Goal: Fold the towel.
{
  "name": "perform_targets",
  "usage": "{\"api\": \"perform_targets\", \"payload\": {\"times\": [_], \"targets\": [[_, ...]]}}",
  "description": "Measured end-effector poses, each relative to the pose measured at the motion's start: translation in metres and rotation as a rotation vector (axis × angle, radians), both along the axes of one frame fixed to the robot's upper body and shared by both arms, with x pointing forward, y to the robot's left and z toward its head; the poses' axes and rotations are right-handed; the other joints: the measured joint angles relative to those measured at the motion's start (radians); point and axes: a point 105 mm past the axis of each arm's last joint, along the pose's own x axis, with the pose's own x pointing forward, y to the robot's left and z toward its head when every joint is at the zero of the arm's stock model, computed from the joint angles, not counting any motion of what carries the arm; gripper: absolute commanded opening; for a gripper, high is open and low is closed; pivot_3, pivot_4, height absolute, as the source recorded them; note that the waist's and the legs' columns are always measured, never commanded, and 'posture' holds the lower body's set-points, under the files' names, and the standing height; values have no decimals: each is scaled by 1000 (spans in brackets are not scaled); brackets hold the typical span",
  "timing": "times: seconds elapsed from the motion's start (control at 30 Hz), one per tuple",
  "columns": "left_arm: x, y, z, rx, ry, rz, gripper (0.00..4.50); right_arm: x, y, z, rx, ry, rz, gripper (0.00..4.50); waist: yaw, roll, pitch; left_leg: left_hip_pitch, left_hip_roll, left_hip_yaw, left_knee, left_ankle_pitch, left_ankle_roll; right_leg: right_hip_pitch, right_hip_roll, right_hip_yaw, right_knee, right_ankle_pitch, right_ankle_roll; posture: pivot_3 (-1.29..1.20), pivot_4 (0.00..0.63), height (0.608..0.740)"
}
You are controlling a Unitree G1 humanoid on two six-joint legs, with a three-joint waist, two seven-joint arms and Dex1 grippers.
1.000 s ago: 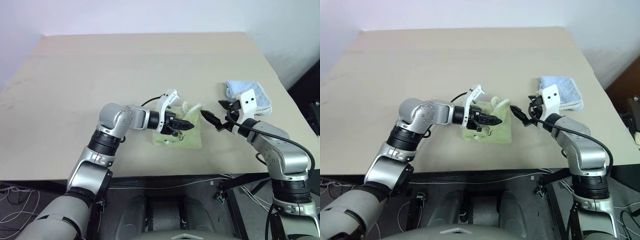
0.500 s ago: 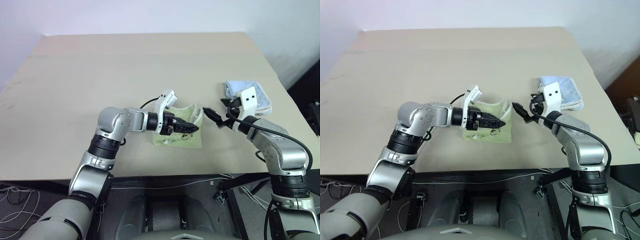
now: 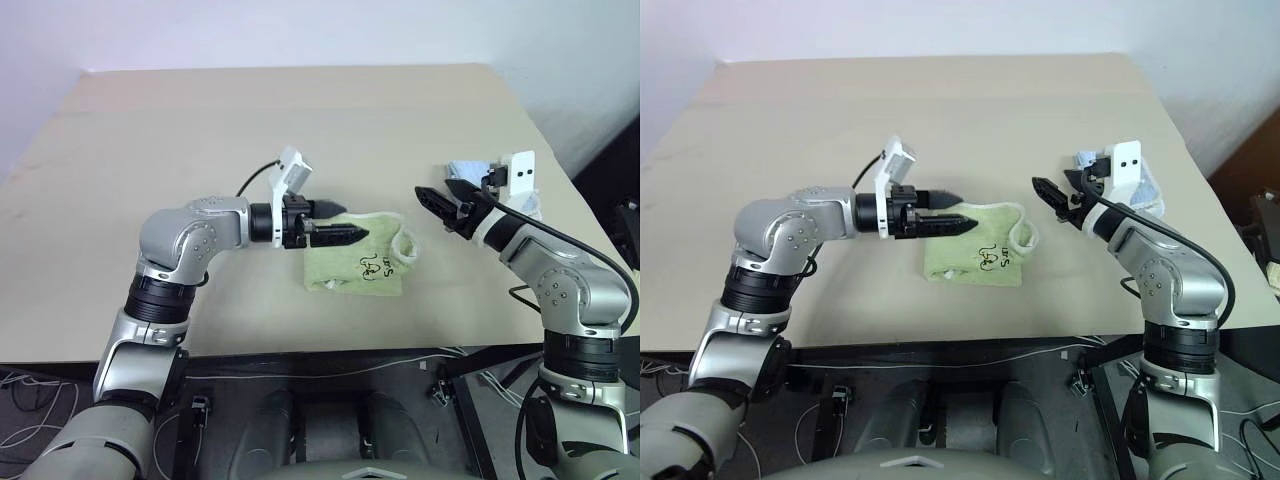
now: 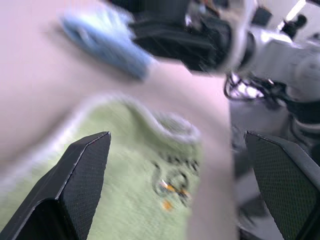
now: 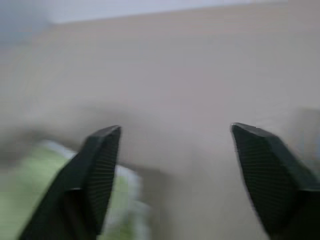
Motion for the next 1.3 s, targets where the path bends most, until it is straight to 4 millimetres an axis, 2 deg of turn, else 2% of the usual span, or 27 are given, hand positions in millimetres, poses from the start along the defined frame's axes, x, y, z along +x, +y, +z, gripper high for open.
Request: {"api": "perform_targets", "payload": {"times": [0.03,0.23,0.4,0.53,0.67,0.77,0.9,1.07,1.3], "targets": [[1,4,1,4,-17,1,3889,-3,7,2,-3,-7,34,2229,0,0,0,0,0,0,0,0,0,0,0,0,0,0,0,0,150,740],[8,18,-11,18,-81,33,1828,-15,39,1,22,13,166,106,0,0,0,0,0,0,0,0,0,0,0,0,0,0,0,0,150,740],[4,19,-9,-13,-122,-7,56,-19,57,-6,25,42,223,0,1,0,0,0,0,0,0,0,0,0,0,0,0,0,0,0,150,740],[9,19,-7,-27,-186,9,56,-16,71,-9,-18,52,243,0,-1,0,0,0,0,0,1,0,0,0,0,0,1,0,0,0,150,740],[15,10,-23,16,-256,-7,56,6,89,-9,-51,64,211,0,-5,0,0,0,0,0,1,0,0,0,1,0,2,0,0,0,150,740],[15,5,-41,65,-221,-37,56,18,85,-18,-86,107,155,0,0,0,0,0,0,0,1,0,0,0,1,0,1,0,0,0,150,740],[12,2,-55,108,-234,-60,56,18,83,-38,-151,163,141,0,-1,0,0,-1,0,1,1,0,1,-1,1,0,1,0,0,0,150,740],[-2,30,-87,180,-166,-50,56,9,67,-59,-142,253,103,0,-16,0,0,0,1,0,0,0,1,-1,1,0,2,0,0,0,150,740],[-6,49,-94,254,-156,-39,56,0,55,-60,-109,278,76,0,-20,0,0,0,2,0,1,0,1,-1,1,0,2,0,0,0,150,740]]}}
